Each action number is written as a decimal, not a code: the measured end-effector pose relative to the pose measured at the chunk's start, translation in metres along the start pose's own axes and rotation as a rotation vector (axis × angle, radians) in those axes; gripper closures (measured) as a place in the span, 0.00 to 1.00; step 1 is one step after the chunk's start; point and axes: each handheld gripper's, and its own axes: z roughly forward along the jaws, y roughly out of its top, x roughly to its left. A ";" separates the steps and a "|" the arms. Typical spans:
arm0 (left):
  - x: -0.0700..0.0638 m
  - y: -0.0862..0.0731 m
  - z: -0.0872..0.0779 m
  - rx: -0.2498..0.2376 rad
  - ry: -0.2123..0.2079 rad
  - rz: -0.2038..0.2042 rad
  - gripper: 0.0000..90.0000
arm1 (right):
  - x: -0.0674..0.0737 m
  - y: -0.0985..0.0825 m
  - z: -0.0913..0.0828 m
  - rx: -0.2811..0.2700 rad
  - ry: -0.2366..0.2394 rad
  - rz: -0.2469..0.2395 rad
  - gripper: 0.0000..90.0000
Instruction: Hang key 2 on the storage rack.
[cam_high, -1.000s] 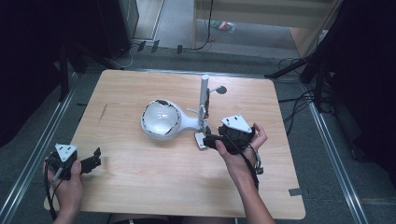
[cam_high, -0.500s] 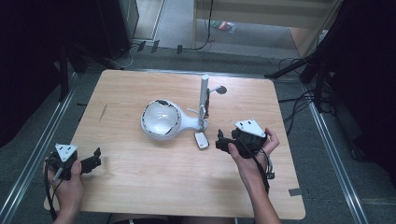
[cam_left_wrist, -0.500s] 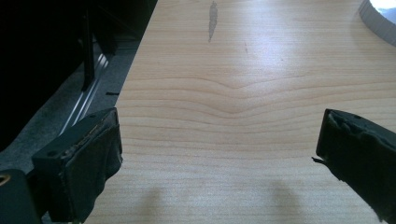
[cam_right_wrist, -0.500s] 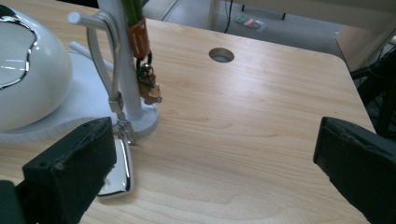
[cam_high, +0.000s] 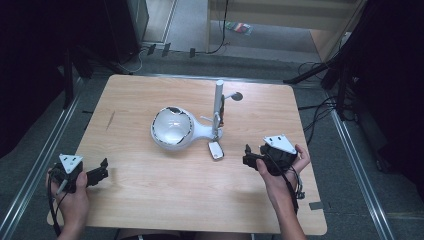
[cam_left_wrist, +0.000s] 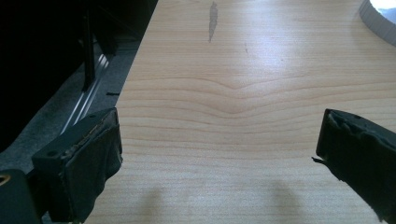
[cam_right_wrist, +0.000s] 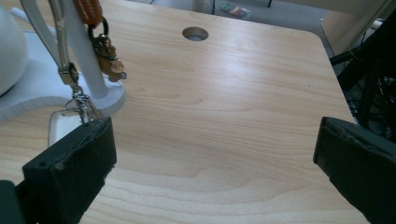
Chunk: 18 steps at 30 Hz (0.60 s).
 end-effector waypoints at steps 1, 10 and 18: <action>0.000 0.000 0.000 0.000 0.000 0.000 0.00 | 0.000 0.000 0.000 0.000 0.000 0.000 0.00; 0.000 0.000 0.000 -0.001 0.003 0.001 0.00 | -0.021 -0.015 0.000 0.025 -0.025 0.034 0.00; -0.001 0.000 0.000 -0.001 0.005 0.003 0.00 | -0.034 -0.027 0.001 0.047 -0.012 0.043 0.00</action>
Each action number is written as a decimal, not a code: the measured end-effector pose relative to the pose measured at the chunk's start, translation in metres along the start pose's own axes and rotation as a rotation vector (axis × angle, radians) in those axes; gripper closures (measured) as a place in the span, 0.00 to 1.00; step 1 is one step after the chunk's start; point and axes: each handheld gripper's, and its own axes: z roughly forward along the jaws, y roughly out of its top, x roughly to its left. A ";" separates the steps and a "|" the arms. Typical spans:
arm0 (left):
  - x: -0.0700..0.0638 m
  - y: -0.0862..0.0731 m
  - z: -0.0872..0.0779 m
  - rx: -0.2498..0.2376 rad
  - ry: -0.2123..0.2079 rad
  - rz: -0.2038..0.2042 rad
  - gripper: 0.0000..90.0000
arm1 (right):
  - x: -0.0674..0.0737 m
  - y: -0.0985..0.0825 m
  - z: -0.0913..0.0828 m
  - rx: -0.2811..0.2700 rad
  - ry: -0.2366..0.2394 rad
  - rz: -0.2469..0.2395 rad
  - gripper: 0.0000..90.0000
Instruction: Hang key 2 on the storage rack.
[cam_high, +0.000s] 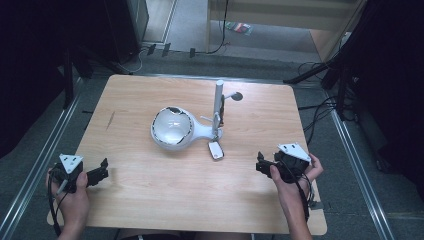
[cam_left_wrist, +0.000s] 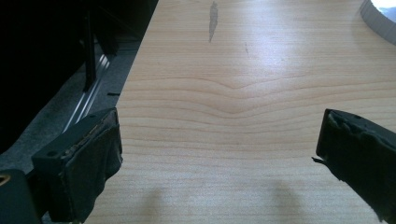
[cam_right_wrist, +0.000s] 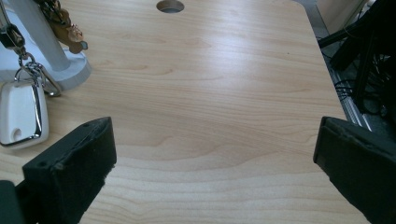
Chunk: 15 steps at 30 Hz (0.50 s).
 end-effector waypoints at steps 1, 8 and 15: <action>0.000 0.000 0.000 -0.001 0.001 0.000 0.00 | -0.002 -0.002 0.000 0.003 0.000 -0.001 0.00; 0.000 0.000 0.000 0.000 0.000 0.000 0.00 | -0.015 -0.015 0.001 0.018 -0.011 0.009 0.00; 0.000 0.000 0.000 0.000 0.002 0.000 0.00 | -0.027 -0.028 0.002 0.027 -0.025 0.034 0.00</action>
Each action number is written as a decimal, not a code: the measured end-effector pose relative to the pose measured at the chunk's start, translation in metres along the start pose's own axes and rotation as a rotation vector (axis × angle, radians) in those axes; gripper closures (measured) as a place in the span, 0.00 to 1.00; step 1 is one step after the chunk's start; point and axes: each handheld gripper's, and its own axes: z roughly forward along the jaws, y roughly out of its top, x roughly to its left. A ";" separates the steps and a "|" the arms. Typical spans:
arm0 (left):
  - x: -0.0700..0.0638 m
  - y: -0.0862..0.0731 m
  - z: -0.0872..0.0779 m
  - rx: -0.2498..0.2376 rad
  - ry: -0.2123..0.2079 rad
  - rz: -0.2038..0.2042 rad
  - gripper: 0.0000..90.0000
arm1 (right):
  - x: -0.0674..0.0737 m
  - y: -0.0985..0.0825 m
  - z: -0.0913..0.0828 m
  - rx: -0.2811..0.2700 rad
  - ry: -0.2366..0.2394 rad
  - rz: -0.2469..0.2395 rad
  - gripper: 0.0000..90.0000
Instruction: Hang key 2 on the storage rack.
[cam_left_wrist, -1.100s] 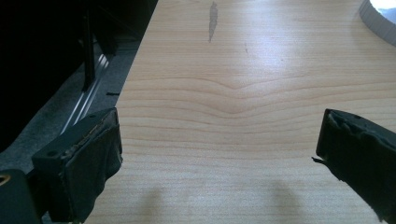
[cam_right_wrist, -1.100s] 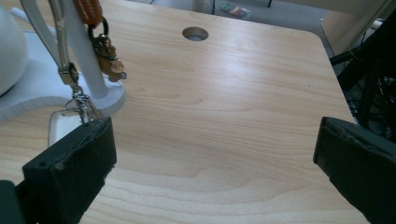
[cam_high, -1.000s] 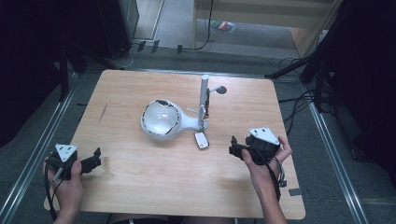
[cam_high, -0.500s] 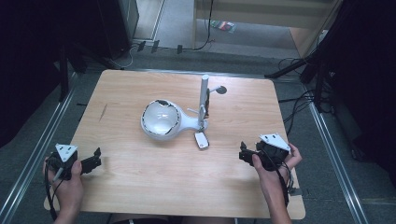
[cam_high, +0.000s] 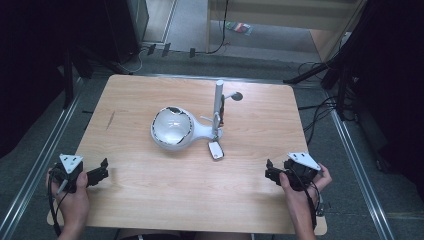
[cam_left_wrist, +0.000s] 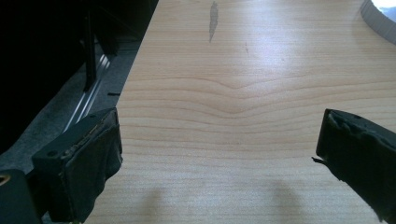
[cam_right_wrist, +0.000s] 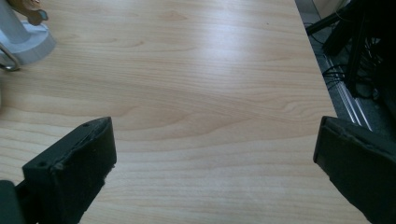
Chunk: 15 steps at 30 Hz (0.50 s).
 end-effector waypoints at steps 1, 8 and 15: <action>0.000 0.000 0.000 0.001 0.000 0.001 0.00 | -0.002 -0.002 0.000 0.001 -0.002 0.006 0.00; 0.000 0.000 0.000 0.003 0.000 0.001 0.00 | -0.018 -0.014 0.002 0.012 -0.010 0.028 0.00; 0.000 0.000 0.000 0.004 0.001 0.002 0.00 | -0.031 -0.026 0.000 0.020 -0.019 0.021 0.00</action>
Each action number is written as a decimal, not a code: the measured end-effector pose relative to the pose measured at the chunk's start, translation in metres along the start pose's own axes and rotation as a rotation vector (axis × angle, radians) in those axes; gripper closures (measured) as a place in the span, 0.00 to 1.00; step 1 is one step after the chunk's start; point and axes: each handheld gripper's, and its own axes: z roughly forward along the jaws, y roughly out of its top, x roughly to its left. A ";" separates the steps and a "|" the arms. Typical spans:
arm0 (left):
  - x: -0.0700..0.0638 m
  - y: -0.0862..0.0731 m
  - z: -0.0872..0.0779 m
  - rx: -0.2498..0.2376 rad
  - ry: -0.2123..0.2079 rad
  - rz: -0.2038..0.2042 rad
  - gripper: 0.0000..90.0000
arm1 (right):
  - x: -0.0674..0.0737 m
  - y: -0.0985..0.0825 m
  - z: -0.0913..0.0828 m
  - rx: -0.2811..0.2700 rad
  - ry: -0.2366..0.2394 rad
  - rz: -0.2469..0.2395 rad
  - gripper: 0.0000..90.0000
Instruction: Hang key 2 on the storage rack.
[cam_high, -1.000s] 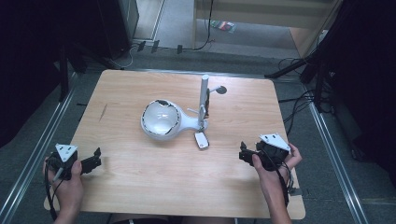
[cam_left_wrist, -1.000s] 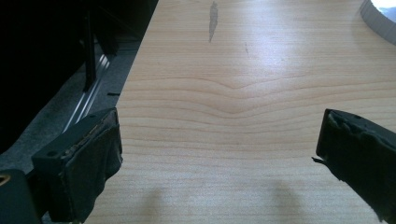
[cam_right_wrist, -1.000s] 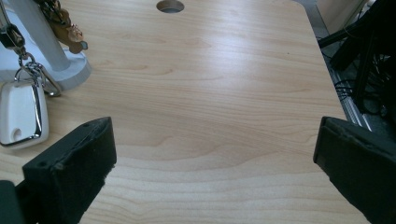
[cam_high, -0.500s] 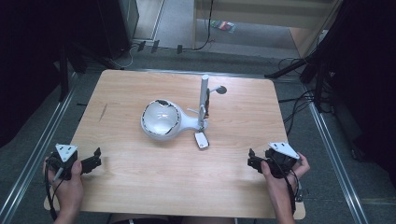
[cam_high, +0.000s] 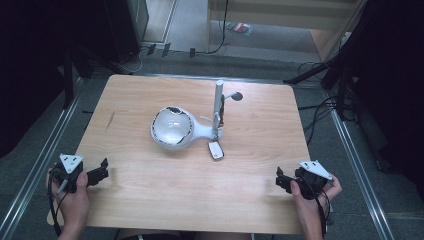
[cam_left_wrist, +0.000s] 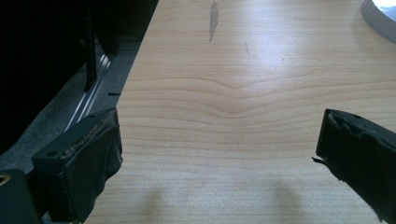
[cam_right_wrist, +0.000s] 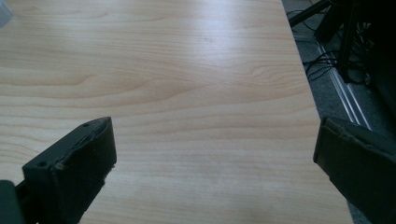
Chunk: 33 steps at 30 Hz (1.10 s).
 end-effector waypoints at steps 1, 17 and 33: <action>0.000 0.000 0.000 -0.002 0.001 0.000 0.00 | -0.002 -0.002 -0.001 0.004 -0.004 0.001 0.00; 0.000 0.000 0.000 0.000 0.000 0.000 0.00 | -0.029 -0.024 -0.003 0.034 -0.017 0.028 0.00; 0.000 0.000 0.000 -0.007 0.000 -0.009 0.00 | -0.050 -0.040 -0.009 0.032 0.006 0.038 0.00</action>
